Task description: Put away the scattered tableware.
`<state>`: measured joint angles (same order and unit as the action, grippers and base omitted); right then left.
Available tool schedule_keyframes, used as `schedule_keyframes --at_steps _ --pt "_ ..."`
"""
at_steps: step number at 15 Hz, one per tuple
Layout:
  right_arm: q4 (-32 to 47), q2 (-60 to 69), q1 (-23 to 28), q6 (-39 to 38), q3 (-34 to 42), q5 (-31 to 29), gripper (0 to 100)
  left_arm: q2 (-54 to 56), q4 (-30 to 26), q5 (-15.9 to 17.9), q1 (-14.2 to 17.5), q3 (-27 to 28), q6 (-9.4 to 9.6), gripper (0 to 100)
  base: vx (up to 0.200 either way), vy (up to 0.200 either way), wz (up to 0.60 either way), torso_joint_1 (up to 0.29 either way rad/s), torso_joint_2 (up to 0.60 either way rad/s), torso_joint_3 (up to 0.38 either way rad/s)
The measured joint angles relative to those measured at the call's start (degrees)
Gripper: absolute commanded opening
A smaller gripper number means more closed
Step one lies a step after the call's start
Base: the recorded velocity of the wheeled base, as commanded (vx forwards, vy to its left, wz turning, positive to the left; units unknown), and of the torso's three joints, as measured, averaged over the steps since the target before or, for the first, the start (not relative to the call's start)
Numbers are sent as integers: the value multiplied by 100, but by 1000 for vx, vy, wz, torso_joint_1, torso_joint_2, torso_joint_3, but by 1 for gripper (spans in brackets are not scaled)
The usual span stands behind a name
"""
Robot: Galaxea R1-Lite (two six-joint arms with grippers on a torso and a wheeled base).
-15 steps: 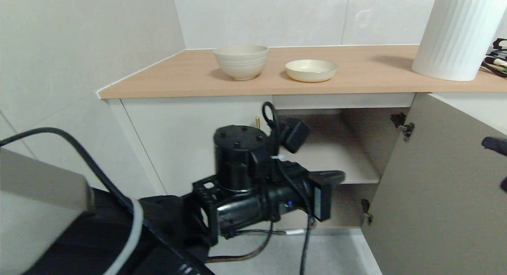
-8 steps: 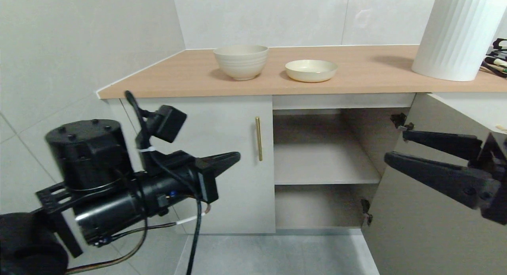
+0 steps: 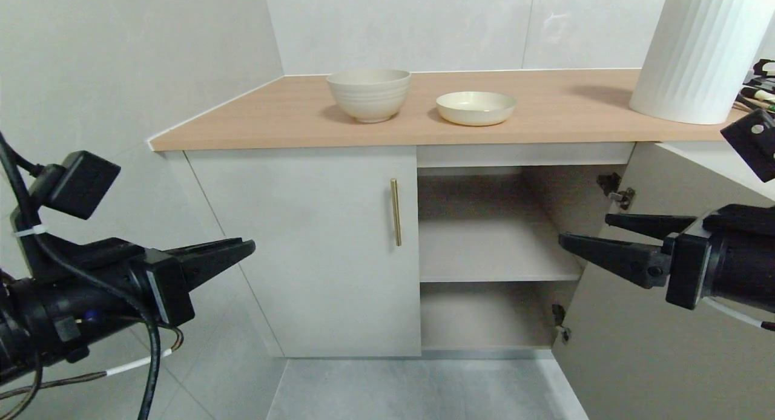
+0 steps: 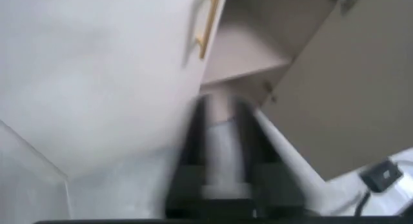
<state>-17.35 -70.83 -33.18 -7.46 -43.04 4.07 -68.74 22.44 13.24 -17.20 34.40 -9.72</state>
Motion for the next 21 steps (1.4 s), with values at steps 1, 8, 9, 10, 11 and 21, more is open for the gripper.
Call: schedule_keyframes --at_steps 1,8,9,10,11,21 --pt "-2 29 -2 0 -22 -2 100 59 18 11 15 63 0 100 0 0 0 0 0 0" --pt "24 57 6 0 -63 -88 100 204 5 -44 23 233 6 100 0 0 0 0 0 0" --pt "24 55 6 -1 -63 -88 100 212 2 -55 21 236 6 100 0 0 0 0 0 0" --pt "24 55 6 0 -65 -88 100 218 2 -57 21 236 6 100 0 0 0 0 0 0" --pt "22 54 6 0 -65 -88 100 227 -9 -57 17 236 9 100 0 0 0 0 0 0" --pt "27 77 9 0 -55 -79 100 299 -52 -68 113 272 -33 100 120 0 0 3 2 3"
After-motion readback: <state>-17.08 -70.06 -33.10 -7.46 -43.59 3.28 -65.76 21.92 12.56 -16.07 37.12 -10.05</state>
